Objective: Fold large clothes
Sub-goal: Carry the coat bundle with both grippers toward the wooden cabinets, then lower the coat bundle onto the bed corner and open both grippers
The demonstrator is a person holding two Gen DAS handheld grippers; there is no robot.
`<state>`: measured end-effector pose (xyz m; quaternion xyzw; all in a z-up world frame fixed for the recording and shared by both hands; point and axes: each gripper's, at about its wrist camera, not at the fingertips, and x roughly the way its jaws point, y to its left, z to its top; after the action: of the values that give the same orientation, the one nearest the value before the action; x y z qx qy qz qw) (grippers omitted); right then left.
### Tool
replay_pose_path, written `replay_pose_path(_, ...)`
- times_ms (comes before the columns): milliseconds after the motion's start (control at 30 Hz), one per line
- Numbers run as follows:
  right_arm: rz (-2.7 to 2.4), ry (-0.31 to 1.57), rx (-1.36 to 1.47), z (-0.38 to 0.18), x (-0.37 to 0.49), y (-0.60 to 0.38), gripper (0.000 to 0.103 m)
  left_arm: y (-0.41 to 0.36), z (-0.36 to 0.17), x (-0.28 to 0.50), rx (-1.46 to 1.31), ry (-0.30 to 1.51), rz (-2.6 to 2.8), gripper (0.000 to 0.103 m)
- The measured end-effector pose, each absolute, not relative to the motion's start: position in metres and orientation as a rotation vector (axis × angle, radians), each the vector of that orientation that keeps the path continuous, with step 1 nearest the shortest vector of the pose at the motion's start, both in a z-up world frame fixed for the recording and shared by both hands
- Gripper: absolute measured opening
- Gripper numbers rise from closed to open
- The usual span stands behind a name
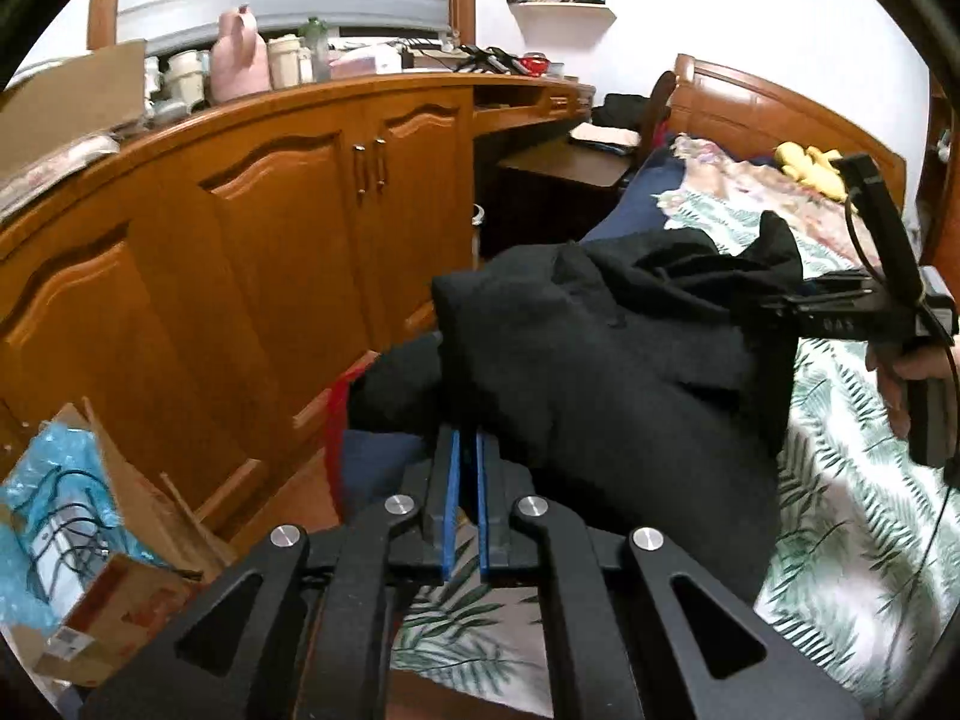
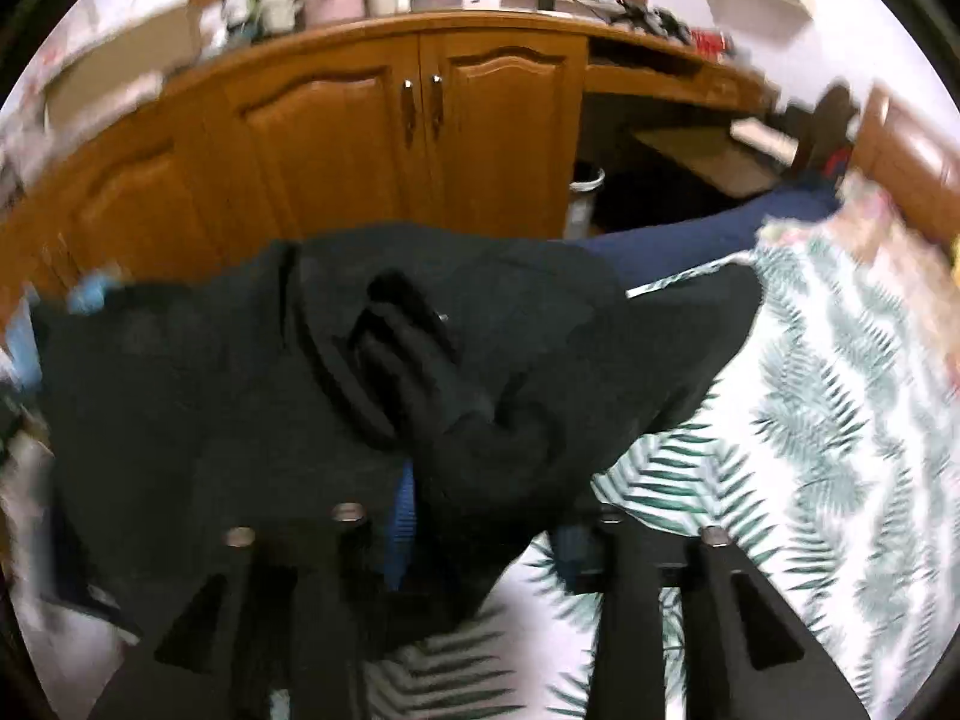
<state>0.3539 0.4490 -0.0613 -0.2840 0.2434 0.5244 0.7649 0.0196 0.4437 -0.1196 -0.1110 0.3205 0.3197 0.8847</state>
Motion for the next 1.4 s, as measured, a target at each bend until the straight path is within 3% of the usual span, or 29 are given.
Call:
replay_pose_path(67, 1.109, 0.534, -0.615, -0.070, 0.360, 0.446, 0.062, 0.439, -0.122, 0.012, -0.206, 0.666, 0.676, 0.004)
replay_pose_path(133, 1.105, 0.553, -0.574, -0.074, 0.368, 0.446, 0.062, 0.438, -0.120, 0.007, -0.205, 0.665, 0.672, 0.004)
replay_pose_path(200, 1.128, 0.539, -0.535, -0.074, 0.367, 0.443, 0.062, 0.434, -0.115, 0.002, -0.203, 0.660, 0.665, 0.013)
replay_pose_path(267, 1.141, 0.506, -0.505, -0.073, 0.362, 0.435, 0.062, 0.431, -0.106, -0.001, -0.193, 0.643, 0.657, 0.037)
replay_pose_path(300, 1.153, 0.498, -0.494, -0.073, 0.360, 0.433, 0.062, 0.428, -0.101, -0.002, -0.190, 0.628, 0.648, 0.043)
replay_pose_path(367, 1.201, 0.496, -0.479, -0.076, 0.354, 0.429, 0.062, 0.424, -0.089, 0.000, -0.188, 0.594, 0.623, 0.069)
replay_pose_path(433, 1.225, 0.496, -0.479, -0.082, 0.348, 0.426, 0.062, 0.420, -0.080, 0.005, -0.182, 0.555, 0.602, 0.076)
replay_pose_path(600, 1.275, 0.515, -0.474, -0.096, 0.344, 0.422, 0.062, 0.412, -0.066, 0.039, -0.129, 0.541, 0.533, 0.072)
replay_pose_path(633, 1.288, 0.515, -0.471, -0.092, 0.338, 0.412, 0.062, 0.414, -0.068, 0.045, -0.139, 0.556, 0.507, 0.052)
replay_pose_path(667, 1.299, 0.513, -0.470, -0.092, 0.338, 0.413, 0.062, 0.417, -0.073, 0.052, -0.154, 0.583, 0.483, 0.041)
replay_pose_path(733, 1.301, 0.506, -0.471, -0.090, 0.336, 0.407, 0.062, 0.420, -0.082, 0.062, -0.160, 0.615, 0.470, 0.031)
replay_pose_path(900, 1.320, 0.502, -0.459, -0.083, 0.336, 0.390, 0.062, 0.447, -0.123, 0.072, -0.174, 0.750, 0.552, 0.020)
replay_pose_path(1067, 1.332, 0.480, -0.449, -0.080, 0.330, 0.360, 0.062, 0.462, -0.152, 0.067, -0.200, 0.814, 0.582, 0.019)
replay_pose_path(1333, 1.312, 0.460, -0.415, -0.076, 0.322, 0.312, 0.062, 0.428, -0.115, 0.052, -0.202, 0.717, 0.553, 0.019)
replay_pose_path(1400, 1.303, 0.441, -0.413, -0.070, 0.319, 0.300, 0.062, 0.415, -0.100, 0.045, -0.204, 0.672, 0.519, 0.026)
